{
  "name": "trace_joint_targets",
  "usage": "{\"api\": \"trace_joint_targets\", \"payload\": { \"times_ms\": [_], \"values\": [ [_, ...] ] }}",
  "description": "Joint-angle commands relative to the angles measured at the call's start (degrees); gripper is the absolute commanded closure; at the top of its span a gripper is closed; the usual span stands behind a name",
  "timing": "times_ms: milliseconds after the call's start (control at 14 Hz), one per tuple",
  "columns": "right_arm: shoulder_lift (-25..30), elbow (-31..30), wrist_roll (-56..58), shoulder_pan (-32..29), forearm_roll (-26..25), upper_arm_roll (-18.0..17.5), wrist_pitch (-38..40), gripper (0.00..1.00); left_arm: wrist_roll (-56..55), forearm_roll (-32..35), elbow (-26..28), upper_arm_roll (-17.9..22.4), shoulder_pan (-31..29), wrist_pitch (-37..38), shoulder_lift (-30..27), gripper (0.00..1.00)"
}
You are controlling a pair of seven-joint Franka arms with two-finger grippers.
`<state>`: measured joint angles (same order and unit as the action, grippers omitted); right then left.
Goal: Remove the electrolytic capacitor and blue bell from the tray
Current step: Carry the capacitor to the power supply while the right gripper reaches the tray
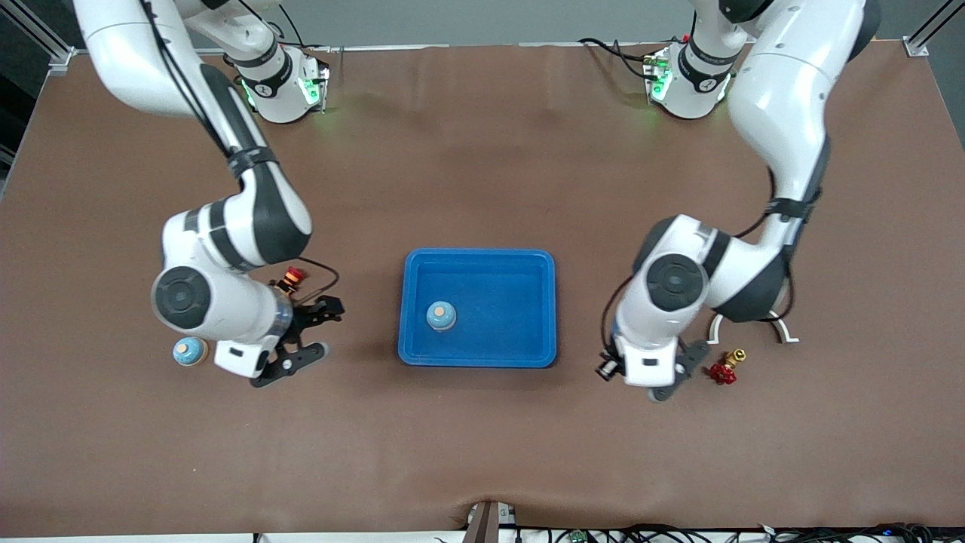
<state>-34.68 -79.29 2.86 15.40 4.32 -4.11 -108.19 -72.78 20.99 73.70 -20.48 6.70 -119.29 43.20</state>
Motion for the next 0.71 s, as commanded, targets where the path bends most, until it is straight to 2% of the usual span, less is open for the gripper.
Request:
{"api": "trace_joint_targets", "payload": {
  "times_ms": [0, 286, 643],
  "values": [
    [1.1, -1.6, -11.3, 3.5, 1.0, 0.4, -1.2, 0.00, 6.2, 0.0, 2.3, -0.3, -3.5, 0.6, -1.8, 1.00],
    [0.2, -2.4, -24.5, 7.5, 1.3, 0.4, -6.6, 0.00, 15.3, 0.0, 3.1, -0.3, -8.5, 0.6, -1.6, 1.00],
    [-3.5, -2.5, -27.6, 9.9, 1.3, 0.4, -14.1, 0.00, 22.2, 0.8, 5.0, 0.1, -15.1, 0.3, -1.0, 1.00]
  ]
}}
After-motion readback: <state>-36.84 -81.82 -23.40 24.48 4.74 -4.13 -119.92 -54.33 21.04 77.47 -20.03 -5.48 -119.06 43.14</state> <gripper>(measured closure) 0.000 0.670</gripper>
